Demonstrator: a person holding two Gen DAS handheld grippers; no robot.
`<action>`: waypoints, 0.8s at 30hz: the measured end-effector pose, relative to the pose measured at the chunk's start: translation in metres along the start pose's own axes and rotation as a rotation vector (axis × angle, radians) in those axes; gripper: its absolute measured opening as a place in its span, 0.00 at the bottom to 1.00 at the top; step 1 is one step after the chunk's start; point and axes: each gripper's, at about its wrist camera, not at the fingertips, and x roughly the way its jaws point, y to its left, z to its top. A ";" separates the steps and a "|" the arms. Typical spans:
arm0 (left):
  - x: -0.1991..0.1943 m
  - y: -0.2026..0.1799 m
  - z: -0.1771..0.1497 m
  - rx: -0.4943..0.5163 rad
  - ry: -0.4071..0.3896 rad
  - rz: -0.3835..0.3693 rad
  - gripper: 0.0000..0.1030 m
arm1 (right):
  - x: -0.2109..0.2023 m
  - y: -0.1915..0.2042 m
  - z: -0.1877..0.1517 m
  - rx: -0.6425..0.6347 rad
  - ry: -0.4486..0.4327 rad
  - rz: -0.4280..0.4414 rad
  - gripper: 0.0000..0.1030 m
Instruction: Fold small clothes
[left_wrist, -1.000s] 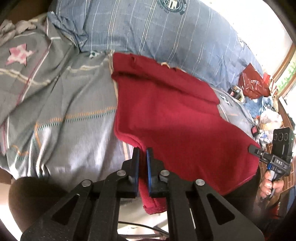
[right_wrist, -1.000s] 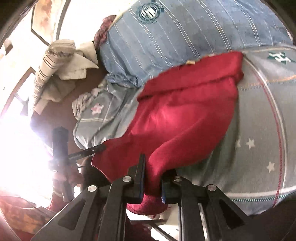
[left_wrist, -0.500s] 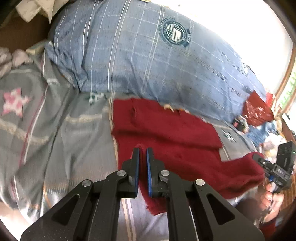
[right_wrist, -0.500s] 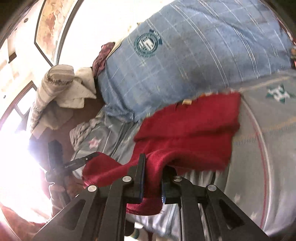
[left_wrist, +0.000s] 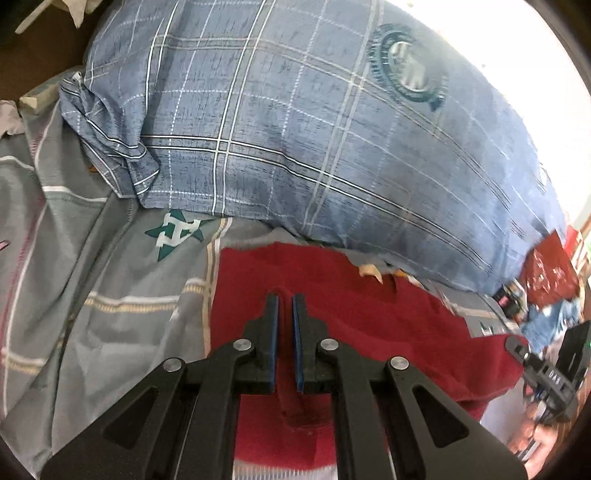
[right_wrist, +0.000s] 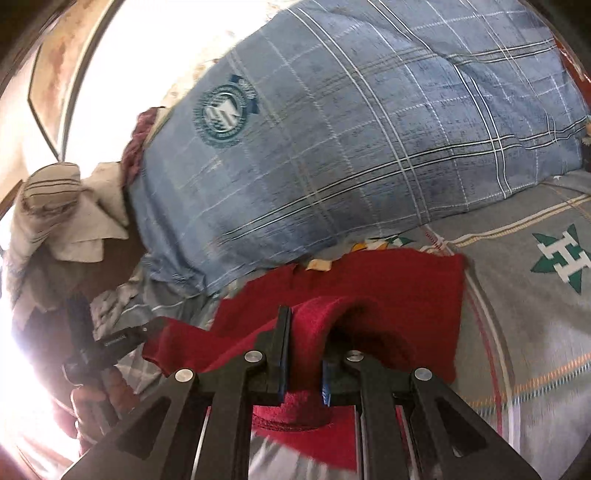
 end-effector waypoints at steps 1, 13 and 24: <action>0.005 0.000 0.004 -0.005 0.002 0.001 0.05 | 0.008 -0.005 0.003 0.008 0.005 -0.008 0.11; 0.081 0.016 0.023 -0.018 0.062 0.046 0.09 | 0.084 -0.055 0.023 0.081 0.095 -0.015 0.16; 0.051 0.027 0.036 -0.073 -0.025 0.022 0.63 | 0.024 -0.054 0.034 0.080 -0.043 -0.032 0.44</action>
